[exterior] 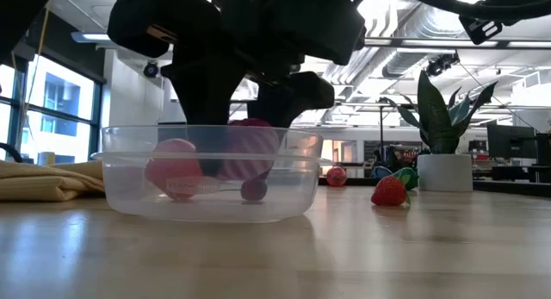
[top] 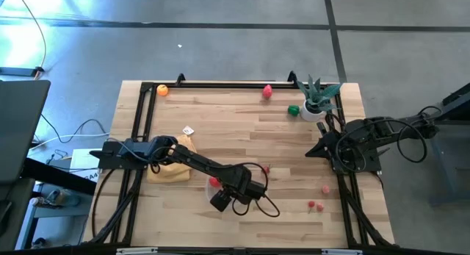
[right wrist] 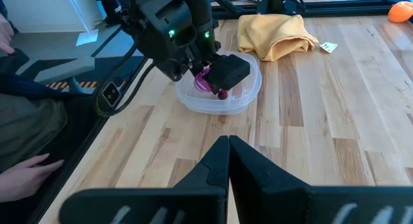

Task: Pick and placing Produce into tupperware
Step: Put the red onion into the transparent bin

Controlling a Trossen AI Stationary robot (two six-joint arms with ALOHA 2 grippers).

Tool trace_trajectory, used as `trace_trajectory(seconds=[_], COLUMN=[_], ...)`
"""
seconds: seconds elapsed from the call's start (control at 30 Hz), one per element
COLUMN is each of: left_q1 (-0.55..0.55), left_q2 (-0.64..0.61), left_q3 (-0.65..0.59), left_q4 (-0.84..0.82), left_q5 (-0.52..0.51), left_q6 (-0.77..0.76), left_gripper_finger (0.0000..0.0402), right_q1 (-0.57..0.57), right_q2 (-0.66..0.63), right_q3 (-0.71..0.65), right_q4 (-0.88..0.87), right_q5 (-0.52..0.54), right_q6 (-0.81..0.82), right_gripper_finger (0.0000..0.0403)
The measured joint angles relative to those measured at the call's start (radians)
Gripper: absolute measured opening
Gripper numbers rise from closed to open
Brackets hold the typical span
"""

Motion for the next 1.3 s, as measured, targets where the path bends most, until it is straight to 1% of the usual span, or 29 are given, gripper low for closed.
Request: trace_trajectory(seconds=[0.37,0.47,0.67,1.17,1.3], left_q1=[0.0,0.0,0.0,0.002,0.009], left_q2=[0.023,0.036,0.031,0.031,0.031], left_q3=[0.002,-0.002,0.0,0.0,0.0], left_q4=[0.017,-0.012,-0.004,-0.077,-0.084], left_q5=[0.014,0.019,0.018,-0.001,0.021], left_q6=[0.004,0.004,0.0,-0.072,-0.085], left_gripper_finger=[0.0228,0.0228,0.0228,0.0228,0.0228], right_q1=[0.0,0.0,0.0,0.0,0.0], right_q2=[0.0,0.0,0.0,0.0,0.0], right_q3=[0.0,0.0,0.0,0.0,0.0], right_q4=[0.0,0.0,0.0,0.0,0.0], right_q5=[0.0,0.0,0.0,0.0,0.0], right_q6=[0.0,-0.002,-0.001,-0.001,0.0], right_gripper_finger=[0.0,0.0,0.0,0.0,0.0])
